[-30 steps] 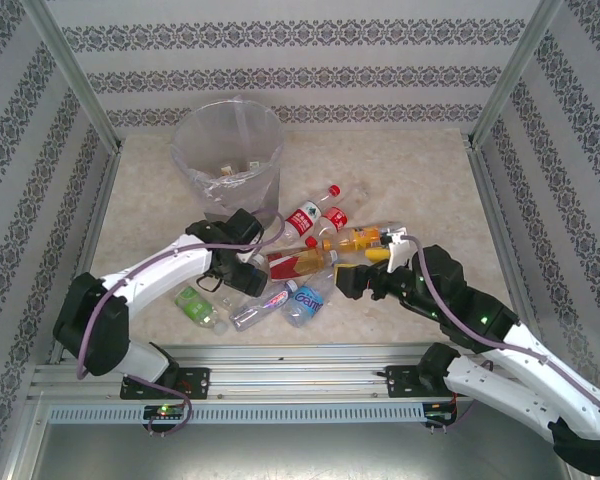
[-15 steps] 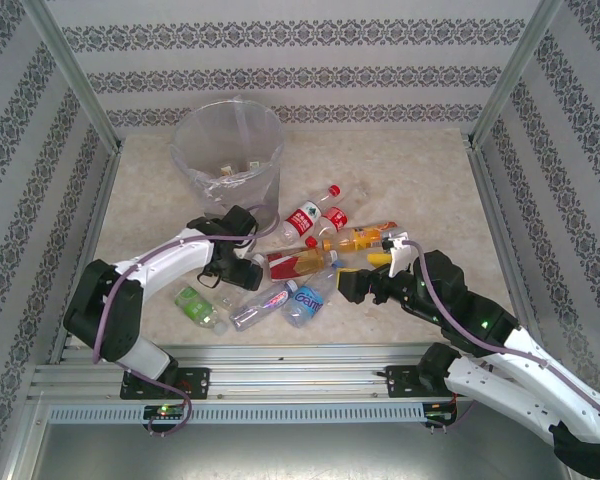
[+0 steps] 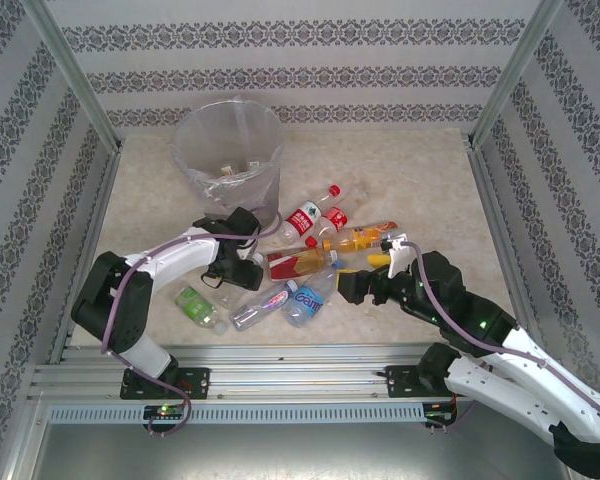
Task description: Put the plastic bottles in the bin
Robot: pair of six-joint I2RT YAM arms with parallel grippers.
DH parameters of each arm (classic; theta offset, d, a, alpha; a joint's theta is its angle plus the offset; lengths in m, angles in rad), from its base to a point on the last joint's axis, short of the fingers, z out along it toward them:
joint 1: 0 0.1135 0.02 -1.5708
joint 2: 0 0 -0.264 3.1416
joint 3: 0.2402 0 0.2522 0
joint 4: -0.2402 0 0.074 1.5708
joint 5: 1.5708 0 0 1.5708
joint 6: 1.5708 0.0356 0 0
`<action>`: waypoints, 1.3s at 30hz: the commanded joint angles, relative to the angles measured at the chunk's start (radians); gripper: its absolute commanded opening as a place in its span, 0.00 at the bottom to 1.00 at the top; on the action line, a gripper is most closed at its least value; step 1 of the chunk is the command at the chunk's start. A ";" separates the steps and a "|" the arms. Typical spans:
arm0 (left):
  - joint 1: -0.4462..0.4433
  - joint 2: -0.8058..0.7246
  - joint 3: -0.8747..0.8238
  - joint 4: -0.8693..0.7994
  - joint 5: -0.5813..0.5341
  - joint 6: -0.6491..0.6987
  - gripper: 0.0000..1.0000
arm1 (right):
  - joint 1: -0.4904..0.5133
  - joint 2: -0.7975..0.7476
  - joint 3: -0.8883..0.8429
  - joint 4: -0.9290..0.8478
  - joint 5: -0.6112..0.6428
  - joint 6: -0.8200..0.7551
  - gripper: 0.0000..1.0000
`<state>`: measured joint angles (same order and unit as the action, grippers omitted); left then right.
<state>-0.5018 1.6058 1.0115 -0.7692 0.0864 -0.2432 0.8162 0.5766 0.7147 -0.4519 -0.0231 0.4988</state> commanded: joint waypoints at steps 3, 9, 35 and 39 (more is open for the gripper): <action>0.004 0.023 -0.007 0.021 0.017 -0.014 0.73 | 0.014 -0.001 -0.009 0.036 0.015 0.001 0.98; 0.003 0.043 -0.001 0.027 0.025 -0.017 0.76 | 0.013 -0.002 -0.011 0.029 0.020 0.001 0.98; -0.018 -0.056 0.039 -0.030 -0.063 0.014 0.62 | 0.013 0.005 -0.008 0.046 0.007 -0.009 0.98; -0.041 -0.094 0.064 -0.066 -0.070 0.021 0.62 | 0.012 0.023 0.010 0.059 -0.015 -0.017 0.98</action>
<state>-0.5209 1.5558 1.0389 -0.7746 0.0437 -0.2424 0.8162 0.5896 0.7109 -0.4343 -0.0170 0.4984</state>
